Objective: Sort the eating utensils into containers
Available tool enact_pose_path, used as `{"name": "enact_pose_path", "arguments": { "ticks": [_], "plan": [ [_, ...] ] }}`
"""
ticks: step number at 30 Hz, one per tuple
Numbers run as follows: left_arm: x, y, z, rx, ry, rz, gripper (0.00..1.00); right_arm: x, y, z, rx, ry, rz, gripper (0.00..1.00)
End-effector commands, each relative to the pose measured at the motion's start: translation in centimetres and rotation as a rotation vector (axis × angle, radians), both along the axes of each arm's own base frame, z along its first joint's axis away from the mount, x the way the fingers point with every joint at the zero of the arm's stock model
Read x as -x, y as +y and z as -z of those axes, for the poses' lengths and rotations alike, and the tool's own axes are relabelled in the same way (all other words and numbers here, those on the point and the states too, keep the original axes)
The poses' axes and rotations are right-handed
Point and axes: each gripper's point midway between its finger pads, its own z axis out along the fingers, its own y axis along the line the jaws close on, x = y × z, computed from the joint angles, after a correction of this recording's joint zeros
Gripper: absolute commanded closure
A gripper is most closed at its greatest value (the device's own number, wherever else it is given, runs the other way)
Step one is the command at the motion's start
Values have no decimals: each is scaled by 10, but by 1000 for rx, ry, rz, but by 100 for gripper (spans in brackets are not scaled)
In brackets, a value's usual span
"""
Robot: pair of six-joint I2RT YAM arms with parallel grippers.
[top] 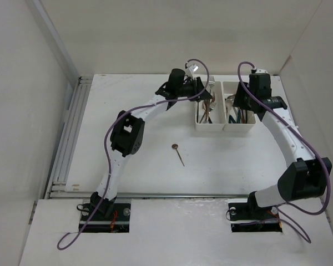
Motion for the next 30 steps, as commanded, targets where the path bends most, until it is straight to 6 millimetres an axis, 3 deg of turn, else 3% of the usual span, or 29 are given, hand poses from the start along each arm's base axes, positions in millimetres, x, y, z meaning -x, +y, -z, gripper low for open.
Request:
{"name": "enact_pose_path", "arguments": {
  "ticks": [1, 3, 5, 9, 12, 14, 16, 17, 18, 19, 20, 21, 22, 23, 24, 25, 26, 27, 28, 29, 30],
  "plan": [
    [-8, -11, -70, 154, -120, -7, 68, 7, 1, -27, -12, -72, 7, 39],
    [-6, -11, -75, 160, -126, 2, 50, 11, -1, -33, -8, -85, 15, 39],
    [-7, -11, -63, 131, -119, 5, 28, 11, -1, -33, -8, -85, 15, 39],
    [-10, 4, -82, 107, -187, -4, 0, 19, 17, -33, 14, -73, -31, 39],
    [-8, 17, -121, 100, -267, -8, 0, 27, 39, -35, 81, -66, -80, 38],
    [-10, 39, -155, 74, -340, -48, 0, 31, 55, -35, 86, -69, -118, 36],
    [-13, 60, -173, 46, -365, -92, 0, 42, 84, -38, 48, -86, -203, 34],
    [-16, 81, -184, -8, -374, -157, 0, 46, 96, -37, 17, -93, -229, 31],
    [-30, 106, -181, -61, -368, -229, 0, 58, 121, -21, -9, -61, -304, 29],
    [-37, 126, -184, -116, -381, -295, 0, 62, 136, -23, -43, -84, -343, 28],
    [-46, 147, -179, -190, -384, -368, 0, 68, 151, -17, -73, -74, -380, 26],
    [-60, 190, -175, -337, -417, -506, 0, 74, 166, -8, -82, -58, -428, 24],
    [-66, 212, -168, -416, -422, -565, 0, 90, 192, 7, -95, -26, -498, 21],
    [-68, 236, -147, -512, -393, -614, 0, 93, 209, 25, -92, 20, -529, 18],
    [-69, 270, -155, -586, -407, -738, 0, 98, 220, 38, -88, 56, -547, 18],
    [-70, 299, -148, -645, -384, -798, 0, 107, 243, 40, -99, 71, -595, 17],
    [-68, 318, -146, -683, -374, -841, 0, 111, 250, 53, -79, 108, -602, 17],
    [-63, 334, -140, -715, -350, -873, 0, 113, 259, 81, -49, 180, -606, 17],
    [-54, 362, -132, -757, -317, -924, 0, 116, 266, 91, -36, 203, -621, 19],
    [-49, 373, -127, -771, -298, -935, 0, 121, 279, 96, -34, 217, -640, 21],
    [-44, 383, -122, -772, -272, -952, 0, 125, 283, 119, -3, 266, -648, 22]
  ]
}}
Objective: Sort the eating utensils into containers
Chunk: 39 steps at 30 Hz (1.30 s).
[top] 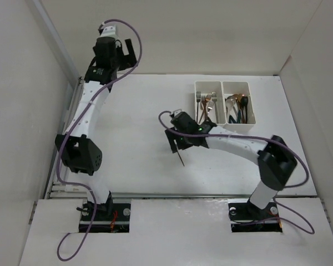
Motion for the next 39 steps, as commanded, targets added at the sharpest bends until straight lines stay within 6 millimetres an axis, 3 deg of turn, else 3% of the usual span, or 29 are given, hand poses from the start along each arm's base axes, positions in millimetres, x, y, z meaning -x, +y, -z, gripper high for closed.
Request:
{"name": "enact_pose_path", "arguments": {
  "ticks": [1, 4, 7, 10, 14, 15, 18, 19, 22, 23, 26, 27, 29, 30, 32, 35, 36, 37, 39],
  "plan": [
    [30, 55, 51, -134, 154, -157, 0, 3, 30, 19, -9, 43, -7, 23],
    [43, 77, 73, -121, 203, -169, 0, 6, 34, 49, 29, 100, 13, 25],
    [55, 90, 62, -140, 168, -173, 0, 9, 31, 75, 74, 144, 24, 33],
    [60, 104, 54, -144, 154, -196, 0, 16, 22, 106, 150, 204, 28, 50],
    [62, 117, 50, -137, 147, -220, 0, 22, 19, 124, 183, 224, 34, 78],
    [62, 117, 50, -136, 147, -220, 0, 24, 20, 127, 174, 232, 28, 100],
    [62, 120, 50, -132, 148, -221, 0, 27, 24, 128, 153, 242, 4, 100],
    [62, 118, 55, -130, 159, -210, 0, 26, 28, 126, 146, 239, -14, 100],
    [62, 114, 55, -121, 159, -189, 0, 9, 49, 82, 72, 156, -67, 100],
    [62, 114, 55, -121, 159, -189, 0, -2, 62, 57, 25, 104, -82, 100],
    [62, 112, 56, -117, 159, -179, 0, -35, 62, -8, -46, -30, -67, 100],
    [62, 112, 56, -117, 159, -179, 0, -62, 53, -38, -78, -90, -17, 100],
    [63, 111, 60, -123, 168, -165, 0, -91, 30, -65, -65, -150, 25, 100],
    [63, 111, 60, -123, 168, -165, 0, -123, 2, -90, -62, -213, 105, 100],
    [64, 111, 65, -124, 178, -164, 0, -151, -36, -94, 32, -242, 159, 100],
    [65, 111, 69, -133, 187, -160, 0, -197, -114, -111, 157, -315, 325, 100],
    [65, 111, 69, -133, 187, -160, 0, -205, -133, -104, 195, -310, 360, 100],
    [65, 111, 69, -133, 187, -160, 0, -217, -170, -105, 236, -315, 440, 100],
    [65, 112, 69, -142, 187, -157, 0, -230, -201, -97, 270, -314, 494, 100]
  ]
}}
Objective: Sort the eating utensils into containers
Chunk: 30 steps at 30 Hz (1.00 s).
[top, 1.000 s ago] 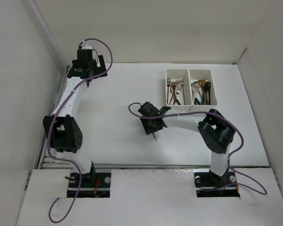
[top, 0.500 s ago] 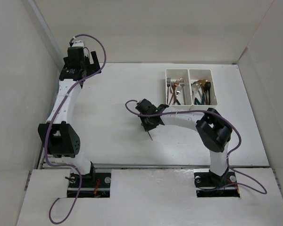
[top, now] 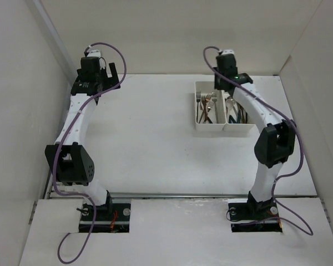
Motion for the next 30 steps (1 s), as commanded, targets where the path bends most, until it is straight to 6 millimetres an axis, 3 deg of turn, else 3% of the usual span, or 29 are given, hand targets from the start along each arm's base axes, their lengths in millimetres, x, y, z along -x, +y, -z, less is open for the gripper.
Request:
{"name": "enact_pose_path", "arguments": {
  "ticks": [1, 5, 7, 10, 12, 15, 16, 17, 19, 20, 21, 22, 23, 24, 27, 28, 29, 30],
  "plan": [
    [2, 2, -19, -18, -55, 9, 0, -8, -77, 18, 149, 64, 140, 100],
    [2, 2, -19, -18, -55, 9, 0, -14, -121, 51, 185, 131, 221, 100],
    [2, 2, -19, -26, -54, 13, 0, -14, -126, 66, 199, 160, 223, 100],
    [2, 2, -19, -26, -54, 13, 0, -11, -140, 78, 205, 191, 247, 85],
    [2, 2, -19, -26, -54, 13, 0, -10, -142, 73, 216, 183, 250, 65],
    [2, 2, -19, -26, -54, 13, 0, -5, -145, 46, 210, 131, 264, 36],
    [2, 2, -19, -26, -54, 13, 0, -3, -148, 35, 215, 110, 278, 33],
    [2, 2, -19, -26, -54, 13, 0, 0, -150, 10, 200, 53, 299, 29],
    [2, 2, -19, -26, -54, 13, 0, 6, -158, -23, 168, -20, 340, 8],
    [2, 2, -19, -26, -54, 13, 0, 10, -168, -38, 149, -51, 369, 8],
    [2, 2, -19, -26, -54, 13, 0, 22, -175, -70, 109, -123, 401, 0],
    [2, 3, -19, -34, -53, 18, 0, 29, -182, -87, 83, -160, 417, 0],
    [4, 3, -23, -34, -62, 18, 0, 40, -202, -94, 70, -177, 466, 0],
    [4, 3, -23, -34, -63, 18, 0, 59, -213, -125, 40, -253, 500, 0],
    [4, 3, -23, -34, -63, 18, 0, 108, -270, -152, 27, -377, 753, 0],
    [4, 4, -24, -38, -62, 10, 0, 146, -282, -183, -41, -507, 881, 0],
    [4, 4, -24, -38, -62, 10, 0, 182, -302, -195, -8, -583, 1041, 0],
    [4, 4, -24, -38, -62, 10, 0, 203, -310, -180, 26, -585, 1104, 0]
  ]
}}
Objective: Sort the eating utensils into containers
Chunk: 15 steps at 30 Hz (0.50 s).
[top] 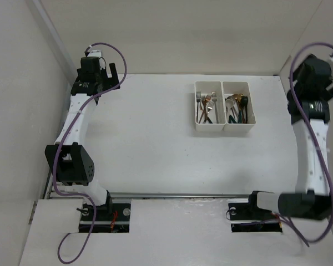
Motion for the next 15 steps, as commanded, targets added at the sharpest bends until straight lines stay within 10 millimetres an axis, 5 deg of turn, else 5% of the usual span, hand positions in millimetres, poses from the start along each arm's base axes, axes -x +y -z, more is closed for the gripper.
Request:
{"name": "enact_pose_path", "arguments": {
  "ticks": [1, 5, 8, 15],
  "plan": [
    [4, 2, -24, -5, -66, -6, 0, 104, -29, -44, 10, -321, 335, 0],
    [3, -2, -24, 7, -66, 14, 0, 174, -24, -58, 77, -482, 325, 0],
    [3, -10, -24, 47, -67, 42, 0, 198, -17, -65, 97, -500, 280, 0],
    [4, -27, -24, 118, -65, 102, 0, 214, -16, -52, 98, -433, 287, 0]
  ]
}}
